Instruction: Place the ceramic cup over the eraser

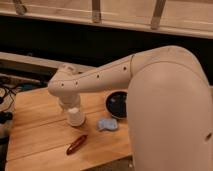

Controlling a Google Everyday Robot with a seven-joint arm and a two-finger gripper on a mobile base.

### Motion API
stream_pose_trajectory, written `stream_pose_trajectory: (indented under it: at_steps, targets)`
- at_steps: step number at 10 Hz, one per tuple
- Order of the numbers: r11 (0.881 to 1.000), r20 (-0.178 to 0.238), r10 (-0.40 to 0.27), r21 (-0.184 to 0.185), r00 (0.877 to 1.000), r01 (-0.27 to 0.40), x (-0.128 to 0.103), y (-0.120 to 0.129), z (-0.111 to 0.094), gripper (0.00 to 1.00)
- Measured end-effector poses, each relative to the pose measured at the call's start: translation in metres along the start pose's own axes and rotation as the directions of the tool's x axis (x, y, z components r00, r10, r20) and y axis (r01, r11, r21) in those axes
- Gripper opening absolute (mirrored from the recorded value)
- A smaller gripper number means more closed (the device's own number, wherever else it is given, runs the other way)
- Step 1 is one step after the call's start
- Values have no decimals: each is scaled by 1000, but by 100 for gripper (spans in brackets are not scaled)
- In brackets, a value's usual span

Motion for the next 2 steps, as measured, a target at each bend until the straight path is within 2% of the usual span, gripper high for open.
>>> stream_pose_trajectory:
  at_steps: [2]
  targets:
    - [1000,0,0,7,1000,0,-4,-10,1,59]
